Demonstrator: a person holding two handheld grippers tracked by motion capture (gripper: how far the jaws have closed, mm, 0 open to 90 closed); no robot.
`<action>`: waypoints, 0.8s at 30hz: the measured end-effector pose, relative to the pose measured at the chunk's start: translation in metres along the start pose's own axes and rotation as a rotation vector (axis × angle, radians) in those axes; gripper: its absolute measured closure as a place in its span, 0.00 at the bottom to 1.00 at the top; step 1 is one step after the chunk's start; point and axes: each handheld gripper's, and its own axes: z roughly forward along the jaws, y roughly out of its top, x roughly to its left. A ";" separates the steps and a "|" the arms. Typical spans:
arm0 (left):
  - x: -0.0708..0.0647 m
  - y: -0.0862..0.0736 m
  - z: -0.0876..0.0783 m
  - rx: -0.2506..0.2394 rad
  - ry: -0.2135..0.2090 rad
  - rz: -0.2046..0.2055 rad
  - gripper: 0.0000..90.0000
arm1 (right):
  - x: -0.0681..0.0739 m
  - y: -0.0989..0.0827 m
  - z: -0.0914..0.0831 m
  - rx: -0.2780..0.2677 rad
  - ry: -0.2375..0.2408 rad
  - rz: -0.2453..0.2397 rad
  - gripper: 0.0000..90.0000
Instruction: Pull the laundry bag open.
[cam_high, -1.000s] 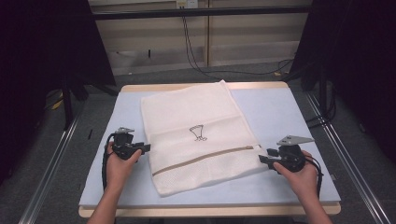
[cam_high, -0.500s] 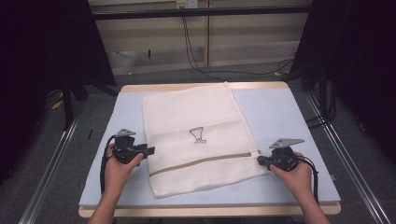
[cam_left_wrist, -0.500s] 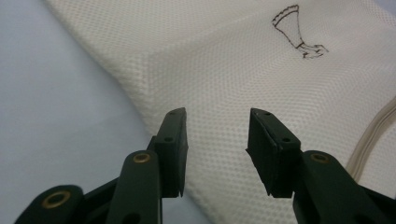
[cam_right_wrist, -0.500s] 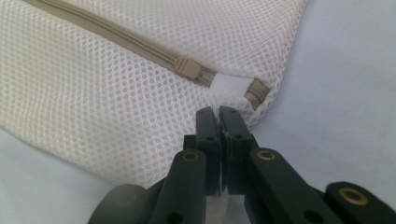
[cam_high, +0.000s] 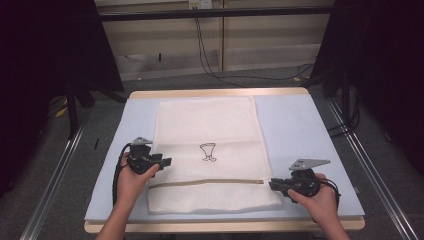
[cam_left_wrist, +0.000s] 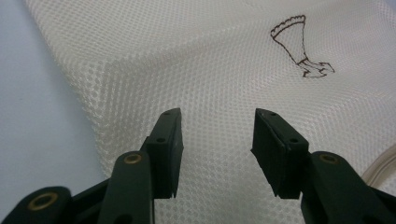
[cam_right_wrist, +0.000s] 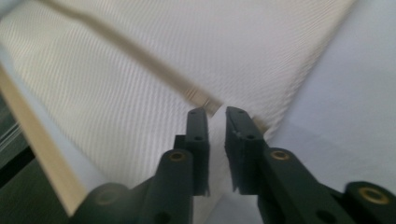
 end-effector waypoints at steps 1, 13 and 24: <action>0.000 0.000 0.000 0.000 0.000 0.000 0.58 | 0.000 0.000 0.000 0.000 0.000 0.000 0.83; -0.015 0.001 0.005 0.029 -0.072 0.051 0.60 | -0.022 0.005 0.033 -0.008 -0.117 0.000 0.82; -0.054 0.009 0.012 0.022 -0.231 0.098 0.65 | -0.005 0.005 0.035 0.025 -0.050 0.010 0.99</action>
